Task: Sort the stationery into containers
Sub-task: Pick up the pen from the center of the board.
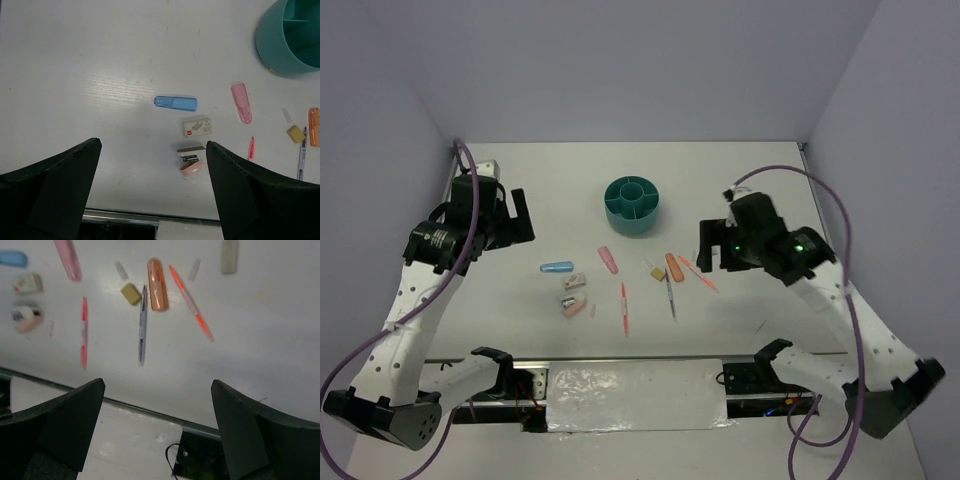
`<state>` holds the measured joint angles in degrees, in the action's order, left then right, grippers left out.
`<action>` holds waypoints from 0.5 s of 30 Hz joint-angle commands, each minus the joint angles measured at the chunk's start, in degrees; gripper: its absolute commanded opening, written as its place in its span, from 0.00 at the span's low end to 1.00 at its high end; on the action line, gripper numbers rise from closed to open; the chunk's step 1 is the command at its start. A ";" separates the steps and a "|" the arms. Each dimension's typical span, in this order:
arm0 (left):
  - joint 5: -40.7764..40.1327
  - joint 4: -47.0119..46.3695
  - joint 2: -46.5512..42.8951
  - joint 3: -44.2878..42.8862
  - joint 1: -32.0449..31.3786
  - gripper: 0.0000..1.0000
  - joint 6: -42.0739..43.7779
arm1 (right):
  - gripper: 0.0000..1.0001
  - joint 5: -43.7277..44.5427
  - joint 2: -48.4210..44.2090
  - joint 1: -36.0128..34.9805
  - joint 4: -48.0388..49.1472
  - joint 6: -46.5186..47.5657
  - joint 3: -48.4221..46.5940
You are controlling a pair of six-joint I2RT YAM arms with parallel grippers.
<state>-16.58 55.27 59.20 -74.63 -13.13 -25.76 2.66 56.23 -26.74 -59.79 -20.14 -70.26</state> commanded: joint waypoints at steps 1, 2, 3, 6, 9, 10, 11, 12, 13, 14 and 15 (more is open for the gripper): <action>4.36 -1.83 0.56 0.36 0.29 0.99 -1.40 | 0.94 3.13 4.92 -6.90 6.78 -3.05 6.88; 4.71 -1.83 0.74 0.54 0.29 0.99 -1.49 | 0.93 4.62 6.16 -10.57 7.49 -5.41 7.93; 5.15 -1.74 0.65 0.63 0.29 0.99 -1.49 | 0.90 8.82 7.31 -11.48 7.67 -6.57 9.95; 7.95 -2.18 0.22 2.03 0.29 0.99 -1.49 | 0.78 5.55 10.12 -12.28 13.54 -6.67 15.39; 9.98 -2.00 -0.31 3.70 0.29 0.99 -1.58 | 0.56 4.55 14.33 -15.43 16.98 -7.80 16.47; 10.42 -2.00 -0.49 4.14 0.29 0.99 -1.58 | 0.53 4.90 15.22 -16.66 17.77 -9.29 16.21; 10.95 -2.09 -0.58 4.58 0.29 0.99 -1.40 | 0.53 4.99 16.10 -17.98 18.21 -10.35 15.34; 11.48 -2.27 -0.92 5.28 0.29 0.99 -1.14 | 0.54 5.25 18.20 -20.78 18.65 -11.40 14.72; 11.48 -2.18 -1.10 5.55 0.29 0.99 -1.05 | 0.55 6.30 19.43 -22.46 19.09 -14.72 13.93; 11.31 -1.92 -1.10 5.64 0.29 0.99 -1.05 | 0.55 7.09 20.75 -24.39 19.36 -16.23 12.09; 10.70 -1.74 -1.19 5.55 0.29 0.99 -0.87 | 0.57 7.97 24.16 -27.28 19.19 -17.72 10.86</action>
<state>-7.40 54.85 59.61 -69.08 -13.13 -26.96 7.79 76.12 -48.77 -45.54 -31.51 -54.83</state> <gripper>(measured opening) 0.993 0.560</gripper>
